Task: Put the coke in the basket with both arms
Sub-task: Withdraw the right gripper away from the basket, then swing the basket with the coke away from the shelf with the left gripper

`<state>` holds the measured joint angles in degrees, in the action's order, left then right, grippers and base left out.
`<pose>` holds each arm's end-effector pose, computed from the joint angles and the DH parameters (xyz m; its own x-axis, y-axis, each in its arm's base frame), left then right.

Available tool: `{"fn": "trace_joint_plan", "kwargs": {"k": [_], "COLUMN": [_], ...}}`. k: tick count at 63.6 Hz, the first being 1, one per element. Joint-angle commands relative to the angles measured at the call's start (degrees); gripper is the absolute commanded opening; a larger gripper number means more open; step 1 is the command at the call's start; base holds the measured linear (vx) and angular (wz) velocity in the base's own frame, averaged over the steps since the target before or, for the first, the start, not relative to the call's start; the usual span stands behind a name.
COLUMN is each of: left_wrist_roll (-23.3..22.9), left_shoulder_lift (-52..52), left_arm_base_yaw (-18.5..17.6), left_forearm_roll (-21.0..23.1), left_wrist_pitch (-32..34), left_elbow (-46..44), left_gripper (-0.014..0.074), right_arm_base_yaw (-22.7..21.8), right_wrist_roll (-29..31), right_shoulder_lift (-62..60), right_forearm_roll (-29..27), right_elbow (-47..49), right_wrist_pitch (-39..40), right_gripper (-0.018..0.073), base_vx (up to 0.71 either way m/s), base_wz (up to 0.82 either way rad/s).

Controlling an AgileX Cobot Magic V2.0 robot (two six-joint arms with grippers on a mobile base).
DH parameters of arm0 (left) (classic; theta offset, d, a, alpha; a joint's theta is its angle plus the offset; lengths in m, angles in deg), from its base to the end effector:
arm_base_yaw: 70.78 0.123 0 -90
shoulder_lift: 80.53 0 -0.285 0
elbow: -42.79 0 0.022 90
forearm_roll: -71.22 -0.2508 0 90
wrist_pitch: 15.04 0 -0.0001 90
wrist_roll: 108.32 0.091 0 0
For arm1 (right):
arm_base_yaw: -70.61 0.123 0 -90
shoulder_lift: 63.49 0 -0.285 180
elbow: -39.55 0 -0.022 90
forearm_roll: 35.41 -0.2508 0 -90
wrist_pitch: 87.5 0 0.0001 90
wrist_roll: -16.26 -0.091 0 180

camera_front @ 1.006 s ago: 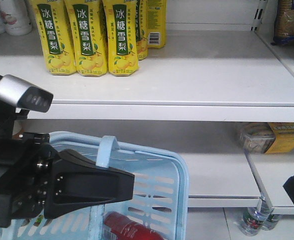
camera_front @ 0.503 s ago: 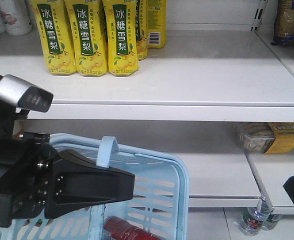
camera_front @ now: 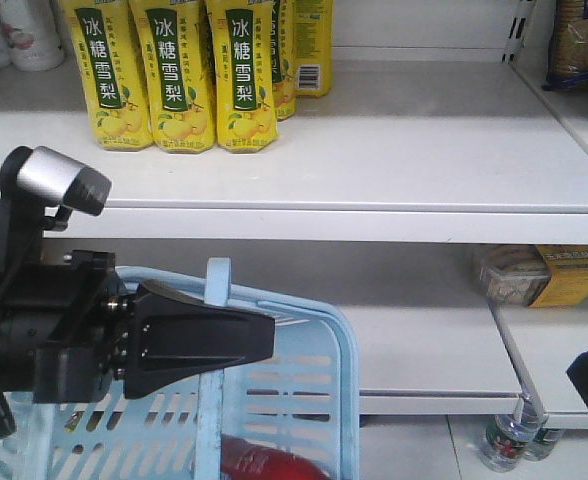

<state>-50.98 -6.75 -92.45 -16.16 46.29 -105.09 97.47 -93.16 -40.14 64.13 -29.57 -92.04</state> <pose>0.1664 -0.1519 0.3406 -0.7440 -0.0241 -0.6677 0.6581 0.1461 -0.7386 0.0751 0.0300 0.2444 -0.0915 0.1449 -0.9852 -0.3706 0.9133 0.1687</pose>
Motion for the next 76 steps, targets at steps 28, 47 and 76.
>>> {"fn": "trace_joint_plan", "kwargs": {"k": [28, 47, 76], "left_wrist_roll": [25.14, 45.67, 73.90], "left_shoulder_lift": [-4.62, -14.99, -32.98], "left_arm_base_yaw": [0.08, 0.08, 0.08], "left_forearm_roll": [16.94, 34.58, 73.54], "left_wrist_pitch": [-14.28, -28.00, -44.91], "left_elbow": [9.82, 20.28, 36.68], "left_gripper": [-0.0006, -0.0006, -0.0006], "right_arm_base_yaw": [0.03, 0.03, 0.03], "right_wrist_roll": [0.26, 0.26, 0.26], "right_shoulder_lift": [0.43, 0.43, 0.43], "right_forearm_roll": [2.67, 2.67, 2.67], "right_elbow": [1.57, 1.57, 1.57], "right_wrist_pitch": [-0.95, -0.95, -0.95], "right_gripper": [-0.0005, -0.0005, -0.0005], "base_vx": [0.00, 0.00, 0.00], "base_wz": [0.00, 0.00, 0.00]}}
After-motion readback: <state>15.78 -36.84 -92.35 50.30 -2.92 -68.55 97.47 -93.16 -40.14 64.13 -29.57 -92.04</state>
